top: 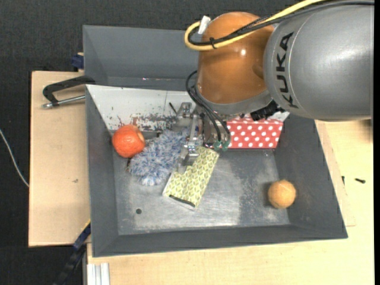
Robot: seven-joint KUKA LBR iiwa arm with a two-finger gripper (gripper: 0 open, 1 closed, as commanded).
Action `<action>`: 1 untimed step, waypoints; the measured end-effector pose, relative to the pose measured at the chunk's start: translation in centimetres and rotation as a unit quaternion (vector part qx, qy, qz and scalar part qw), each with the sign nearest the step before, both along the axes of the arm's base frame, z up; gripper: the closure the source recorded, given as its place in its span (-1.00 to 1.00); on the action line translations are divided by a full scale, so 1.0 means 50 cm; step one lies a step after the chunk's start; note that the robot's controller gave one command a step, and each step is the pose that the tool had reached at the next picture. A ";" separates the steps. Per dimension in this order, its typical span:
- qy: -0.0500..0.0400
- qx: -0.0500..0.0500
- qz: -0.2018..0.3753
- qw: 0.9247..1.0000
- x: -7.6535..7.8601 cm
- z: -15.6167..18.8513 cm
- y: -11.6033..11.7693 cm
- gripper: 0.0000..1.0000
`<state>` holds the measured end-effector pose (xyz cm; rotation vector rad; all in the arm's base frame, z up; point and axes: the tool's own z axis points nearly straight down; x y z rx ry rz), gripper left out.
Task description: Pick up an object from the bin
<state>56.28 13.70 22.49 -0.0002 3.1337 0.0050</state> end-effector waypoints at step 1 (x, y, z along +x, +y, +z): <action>0.004 -0.001 0.103 0.995 0.020 -0.078 -0.013 -1.00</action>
Offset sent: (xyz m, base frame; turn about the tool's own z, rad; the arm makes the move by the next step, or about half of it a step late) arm 0.0298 0.0031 -0.1507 -0.2721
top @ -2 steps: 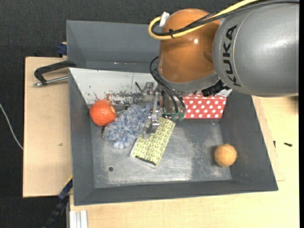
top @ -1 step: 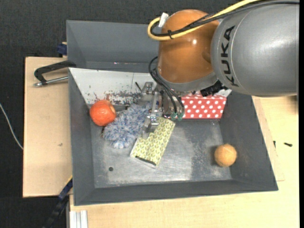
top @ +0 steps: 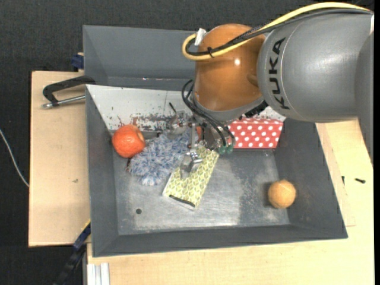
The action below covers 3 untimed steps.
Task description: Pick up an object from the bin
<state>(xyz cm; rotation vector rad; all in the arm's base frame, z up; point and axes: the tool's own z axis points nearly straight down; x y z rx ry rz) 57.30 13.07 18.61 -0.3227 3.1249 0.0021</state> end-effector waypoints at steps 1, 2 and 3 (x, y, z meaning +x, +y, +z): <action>-0.004 0.001 0.073 0.997 0.024 -0.119 0.008 -1.00; -0.004 0.001 0.105 0.994 0.006 -0.177 -0.001 -1.00; -0.007 0.001 0.240 0.971 0.019 -0.210 -0.011 -1.00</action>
Offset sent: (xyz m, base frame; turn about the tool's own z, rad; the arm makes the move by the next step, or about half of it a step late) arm -0.0067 -0.0083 -0.1161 -0.4290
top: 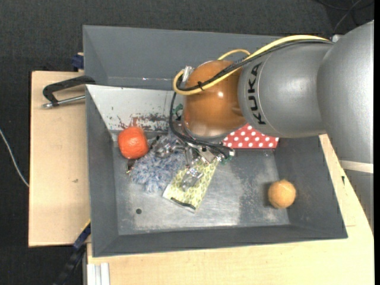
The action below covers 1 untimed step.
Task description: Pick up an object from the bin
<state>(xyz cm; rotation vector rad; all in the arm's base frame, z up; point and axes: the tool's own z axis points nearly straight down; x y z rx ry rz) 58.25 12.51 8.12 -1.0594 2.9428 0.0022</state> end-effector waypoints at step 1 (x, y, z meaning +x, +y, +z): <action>-0.008 0.004 0.096 0.995 -0.014 -0.002 -0.020 1.00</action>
Offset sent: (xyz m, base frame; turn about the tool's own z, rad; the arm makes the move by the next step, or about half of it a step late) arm 0.0000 0.0000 0.0000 0.0000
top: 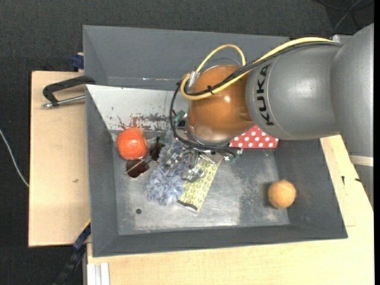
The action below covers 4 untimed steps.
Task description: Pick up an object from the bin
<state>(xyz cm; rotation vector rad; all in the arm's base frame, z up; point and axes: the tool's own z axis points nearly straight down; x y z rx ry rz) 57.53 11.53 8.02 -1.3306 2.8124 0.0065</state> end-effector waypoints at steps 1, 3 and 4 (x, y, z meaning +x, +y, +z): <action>0.000 0.000 0.000 1.000 0.000 0.000 0.000 1.00; 0.014 -0.007 0.012 1.000 0.000 0.142 -0.003 1.00; 0.012 -0.007 0.016 1.000 -0.008 0.270 -0.004 1.00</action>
Offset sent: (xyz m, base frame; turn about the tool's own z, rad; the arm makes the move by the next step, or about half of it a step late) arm -0.0027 -0.0039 0.0425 -0.0276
